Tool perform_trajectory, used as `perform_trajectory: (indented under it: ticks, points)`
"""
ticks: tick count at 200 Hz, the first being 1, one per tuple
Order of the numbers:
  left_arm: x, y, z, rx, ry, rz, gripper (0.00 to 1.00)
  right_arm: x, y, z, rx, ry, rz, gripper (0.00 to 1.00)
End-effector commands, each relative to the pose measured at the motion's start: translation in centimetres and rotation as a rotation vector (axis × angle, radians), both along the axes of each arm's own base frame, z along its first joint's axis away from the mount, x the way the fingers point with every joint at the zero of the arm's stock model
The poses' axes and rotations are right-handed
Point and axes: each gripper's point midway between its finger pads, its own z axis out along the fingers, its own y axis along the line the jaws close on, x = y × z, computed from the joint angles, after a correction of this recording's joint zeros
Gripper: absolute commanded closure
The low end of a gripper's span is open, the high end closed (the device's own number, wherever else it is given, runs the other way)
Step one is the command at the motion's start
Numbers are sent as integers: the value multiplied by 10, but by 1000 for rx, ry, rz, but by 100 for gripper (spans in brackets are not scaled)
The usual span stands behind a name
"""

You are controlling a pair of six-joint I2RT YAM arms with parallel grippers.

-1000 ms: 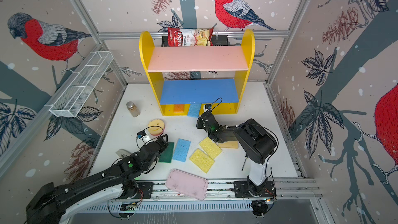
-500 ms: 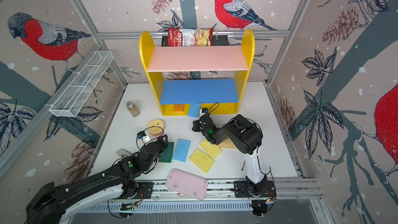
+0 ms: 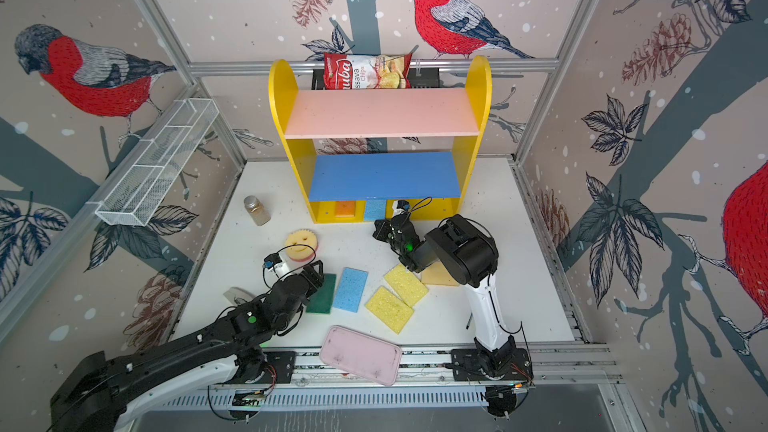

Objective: Place and organize the cleaning sponges onto the shelf
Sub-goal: 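Set the blue sponge upright under the blue shelf beside the orange sponge, then release the blue sponge and move the right gripper to another blue sponge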

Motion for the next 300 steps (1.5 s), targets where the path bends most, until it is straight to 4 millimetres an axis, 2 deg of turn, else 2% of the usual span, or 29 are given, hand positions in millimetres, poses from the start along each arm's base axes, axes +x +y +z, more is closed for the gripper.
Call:
perform_trajectory:
  ticks: [1, 60, 155, 211, 241, 300]
  points:
    - [1, 2, 0, 1, -9, 14, 26, -4, -10, -30, -59, 98, -32, 99]
    - [2, 1, 0, 2, -9, 13, 25, 2, -18, -30, -50, 105, -60, 99]
    - [4, -3, 0, 12, -3, 4, 25, -3, -4, -37, -47, 120, -18, 99]
    - [6, -4, 4, 16, -9, 3, 25, -6, -9, -38, -57, 128, -18, 99]
    - [7, -5, 8, 26, -17, -2, 25, -17, -12, -27, -96, 116, 13, 99]
    - [6, -3, 15, 46, -23, -8, 25, -42, -20, 28, -224, 13, 87, 98]
